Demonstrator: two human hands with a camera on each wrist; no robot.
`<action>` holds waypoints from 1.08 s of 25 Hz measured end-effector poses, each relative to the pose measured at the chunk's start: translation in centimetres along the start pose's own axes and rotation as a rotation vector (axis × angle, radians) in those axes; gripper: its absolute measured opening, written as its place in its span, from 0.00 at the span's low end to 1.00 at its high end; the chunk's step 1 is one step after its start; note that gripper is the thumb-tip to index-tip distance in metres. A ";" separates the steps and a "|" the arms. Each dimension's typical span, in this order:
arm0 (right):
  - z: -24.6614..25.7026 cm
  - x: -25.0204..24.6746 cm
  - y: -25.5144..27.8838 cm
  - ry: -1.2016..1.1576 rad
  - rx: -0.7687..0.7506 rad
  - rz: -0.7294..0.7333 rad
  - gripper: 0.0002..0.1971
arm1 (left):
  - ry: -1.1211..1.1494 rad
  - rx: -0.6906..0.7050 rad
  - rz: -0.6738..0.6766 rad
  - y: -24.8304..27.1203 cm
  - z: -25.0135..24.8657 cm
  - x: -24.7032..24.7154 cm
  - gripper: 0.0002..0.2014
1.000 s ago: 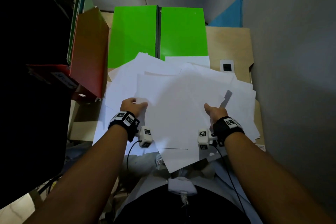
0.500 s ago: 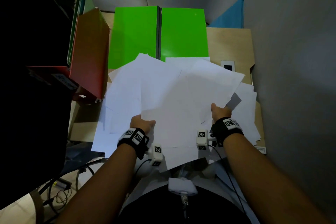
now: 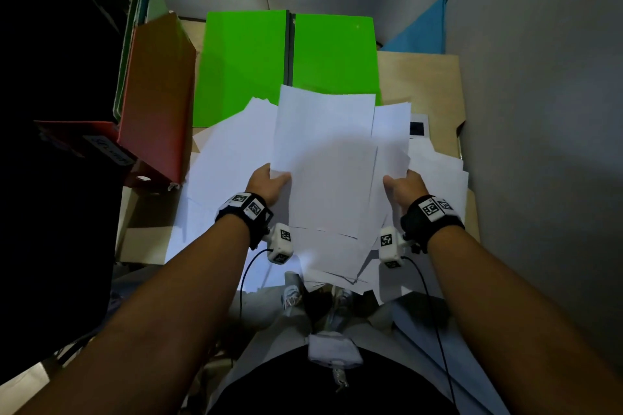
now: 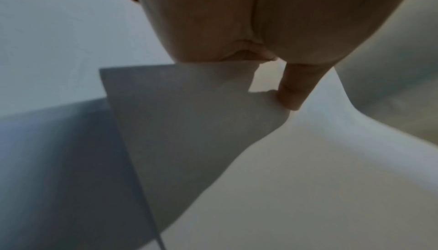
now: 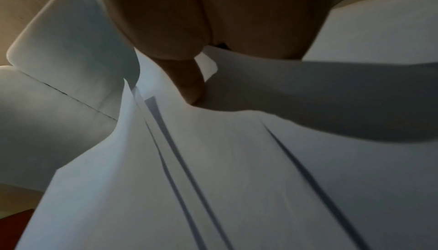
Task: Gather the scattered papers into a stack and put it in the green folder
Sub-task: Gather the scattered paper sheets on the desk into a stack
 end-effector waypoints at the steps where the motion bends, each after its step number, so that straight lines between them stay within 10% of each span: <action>1: 0.2 0.1 -0.1 0.005 0.009 0.016 0.22 | 0.000 0.004 0.021 -0.4 -0.1 0.7 0.21; 8: 0.1 0.8 -0.7 -0.349 0.217 0.056 0.49 | -0.102 -0.009 0.070 0.0 -1.2 4.4 0.17; 18: -2.6 2.1 -1.2 -0.085 0.196 0.081 0.28 | 0.158 -0.063 -0.016 0.4 -1.4 5.4 0.15; 27: 5.7 -0.8 3.1 -0.201 -0.325 0.248 0.14 | 0.579 0.229 0.065 1.3 -5.1 1.6 0.36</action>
Point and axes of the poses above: each hand's wrist, its own y-axis away from the middle knuckle, its own x-axis out of the palm, z = x × y, the point moved 1 cm from there along -y, towards the middle knuckle, and after that the axes turned 14 degrees about z, right-handed, at the moved point
